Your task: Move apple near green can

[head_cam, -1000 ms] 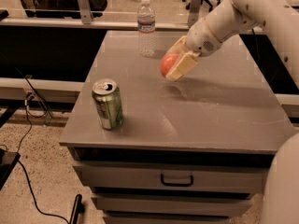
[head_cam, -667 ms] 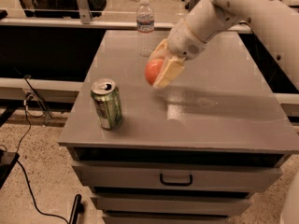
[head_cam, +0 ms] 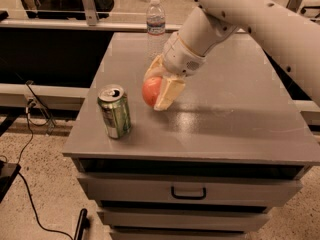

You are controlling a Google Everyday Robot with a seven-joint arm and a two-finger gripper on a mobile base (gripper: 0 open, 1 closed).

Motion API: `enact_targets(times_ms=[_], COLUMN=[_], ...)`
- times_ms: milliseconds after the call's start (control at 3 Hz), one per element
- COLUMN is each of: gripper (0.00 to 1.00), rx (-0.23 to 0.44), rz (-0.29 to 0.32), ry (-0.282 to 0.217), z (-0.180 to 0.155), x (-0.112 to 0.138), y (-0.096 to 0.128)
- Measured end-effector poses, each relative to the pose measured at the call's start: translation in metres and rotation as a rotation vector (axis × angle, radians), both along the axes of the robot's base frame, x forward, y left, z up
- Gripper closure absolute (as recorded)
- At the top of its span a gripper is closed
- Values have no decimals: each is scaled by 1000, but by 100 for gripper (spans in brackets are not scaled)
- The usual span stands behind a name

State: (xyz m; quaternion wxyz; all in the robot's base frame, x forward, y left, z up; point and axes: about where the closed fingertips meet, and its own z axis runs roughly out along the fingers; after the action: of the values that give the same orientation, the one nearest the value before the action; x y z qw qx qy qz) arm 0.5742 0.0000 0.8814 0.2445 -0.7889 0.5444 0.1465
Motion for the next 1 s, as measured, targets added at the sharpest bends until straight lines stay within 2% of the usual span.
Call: enact_targets(times_ms=[333,667,1000], gripper=[100,100,82], rx=[12,41,45], rz=[50,125,189], ry=[4,15,28], z=[-5,-14,-23], x=[-6,-16,-25], y=[15,42,60])
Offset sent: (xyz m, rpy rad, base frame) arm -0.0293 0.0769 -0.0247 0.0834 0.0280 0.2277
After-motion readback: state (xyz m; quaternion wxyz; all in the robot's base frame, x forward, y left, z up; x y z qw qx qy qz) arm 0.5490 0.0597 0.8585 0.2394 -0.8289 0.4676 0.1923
